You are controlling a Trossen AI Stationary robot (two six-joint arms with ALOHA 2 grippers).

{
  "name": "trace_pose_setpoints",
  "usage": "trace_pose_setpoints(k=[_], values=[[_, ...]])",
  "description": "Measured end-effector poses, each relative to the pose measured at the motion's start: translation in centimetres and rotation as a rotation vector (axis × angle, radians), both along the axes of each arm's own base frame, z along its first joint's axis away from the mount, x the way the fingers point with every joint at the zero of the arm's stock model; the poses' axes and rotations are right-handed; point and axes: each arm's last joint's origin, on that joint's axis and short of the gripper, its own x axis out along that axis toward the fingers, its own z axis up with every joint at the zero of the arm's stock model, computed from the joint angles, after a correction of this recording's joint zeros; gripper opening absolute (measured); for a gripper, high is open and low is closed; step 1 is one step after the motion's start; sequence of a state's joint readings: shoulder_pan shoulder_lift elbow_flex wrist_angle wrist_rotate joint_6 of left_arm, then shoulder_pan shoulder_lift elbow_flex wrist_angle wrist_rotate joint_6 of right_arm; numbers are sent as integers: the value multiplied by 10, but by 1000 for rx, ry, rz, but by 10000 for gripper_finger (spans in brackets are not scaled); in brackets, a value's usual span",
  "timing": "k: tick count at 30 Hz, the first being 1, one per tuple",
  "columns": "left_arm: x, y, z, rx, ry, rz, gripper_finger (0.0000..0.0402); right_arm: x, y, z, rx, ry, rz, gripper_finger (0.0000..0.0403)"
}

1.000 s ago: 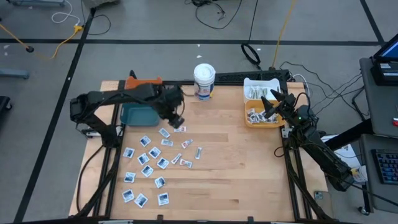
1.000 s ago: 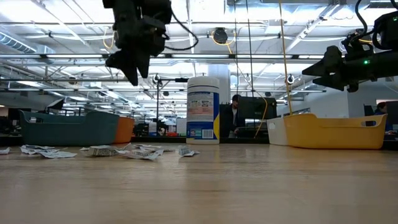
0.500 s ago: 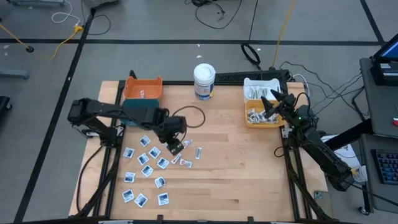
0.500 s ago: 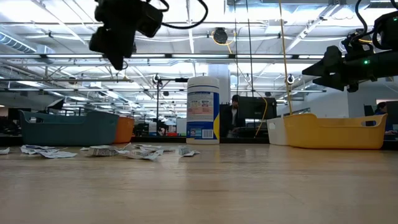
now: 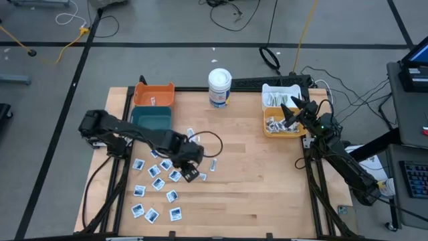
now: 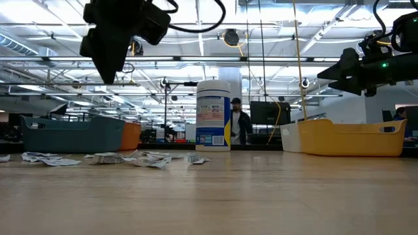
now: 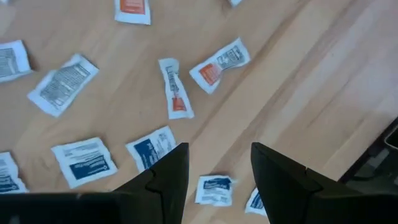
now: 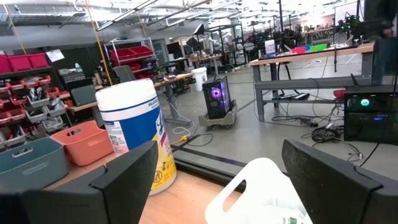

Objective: Pick & Place First Aid Supplies
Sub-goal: Put the orange pad into the orange bin

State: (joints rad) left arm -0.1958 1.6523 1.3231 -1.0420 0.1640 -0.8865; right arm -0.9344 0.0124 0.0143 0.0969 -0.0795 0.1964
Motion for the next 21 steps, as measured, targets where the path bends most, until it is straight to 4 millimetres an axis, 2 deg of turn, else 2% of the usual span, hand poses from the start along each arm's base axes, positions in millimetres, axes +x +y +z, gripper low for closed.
trace_pose_setpoints(k=[9, 21], values=[[15, -13, -41, 65, 136, 34, 175, 0, 0, 0, 0, 0, 0, 337], [29, -19, -94, 132, 269, 46, 175, 0, 0, 0, 0, 0, 0, 337]])
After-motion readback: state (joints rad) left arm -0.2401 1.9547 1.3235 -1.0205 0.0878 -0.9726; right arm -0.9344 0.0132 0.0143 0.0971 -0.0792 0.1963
